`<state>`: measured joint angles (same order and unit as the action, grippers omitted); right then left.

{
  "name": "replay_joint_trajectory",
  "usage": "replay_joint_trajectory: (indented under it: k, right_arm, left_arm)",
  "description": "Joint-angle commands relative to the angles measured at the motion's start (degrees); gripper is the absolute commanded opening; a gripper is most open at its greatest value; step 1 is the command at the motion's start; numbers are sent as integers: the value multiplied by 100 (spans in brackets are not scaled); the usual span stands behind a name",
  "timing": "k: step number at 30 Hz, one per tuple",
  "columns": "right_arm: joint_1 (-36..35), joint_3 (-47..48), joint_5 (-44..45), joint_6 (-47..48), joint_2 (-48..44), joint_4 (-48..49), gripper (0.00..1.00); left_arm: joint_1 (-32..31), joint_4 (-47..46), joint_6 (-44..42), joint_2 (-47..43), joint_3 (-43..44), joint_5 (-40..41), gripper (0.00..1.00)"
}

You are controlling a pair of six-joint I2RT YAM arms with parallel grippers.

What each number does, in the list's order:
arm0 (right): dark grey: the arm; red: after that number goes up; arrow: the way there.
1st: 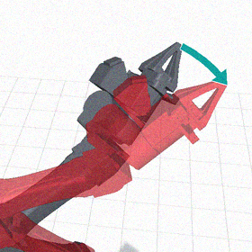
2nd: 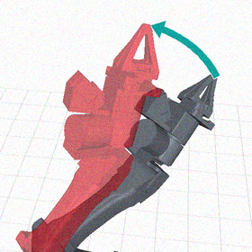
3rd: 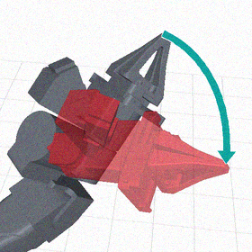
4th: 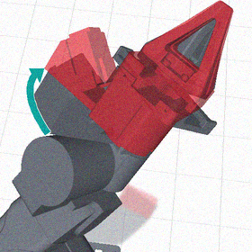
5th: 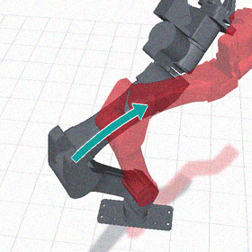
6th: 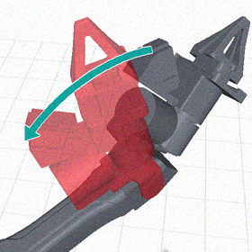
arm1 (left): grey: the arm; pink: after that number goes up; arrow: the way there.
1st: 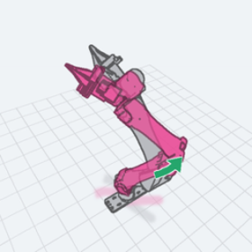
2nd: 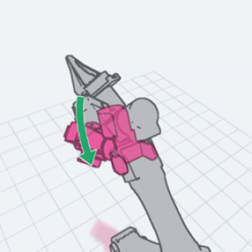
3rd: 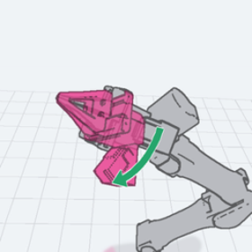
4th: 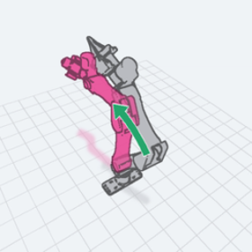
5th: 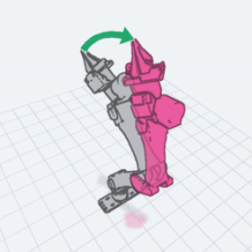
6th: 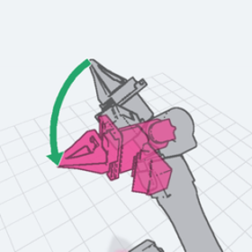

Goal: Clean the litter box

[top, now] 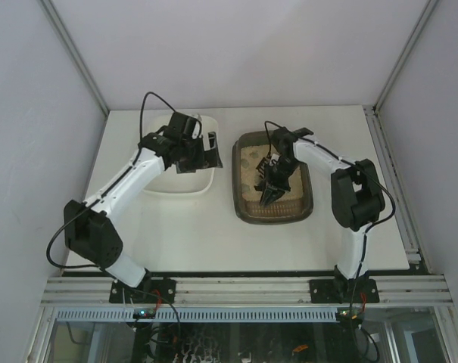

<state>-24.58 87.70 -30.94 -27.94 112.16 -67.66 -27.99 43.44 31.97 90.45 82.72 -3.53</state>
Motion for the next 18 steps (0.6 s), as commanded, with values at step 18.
replay_joint_trajectory:
  k: [18]
  right_arm:
    - [577,-3114,-846,-1113,-2795,3408,0]
  left_arm:
    - [2277,959,-2512,-4041,-2082,-2,100]
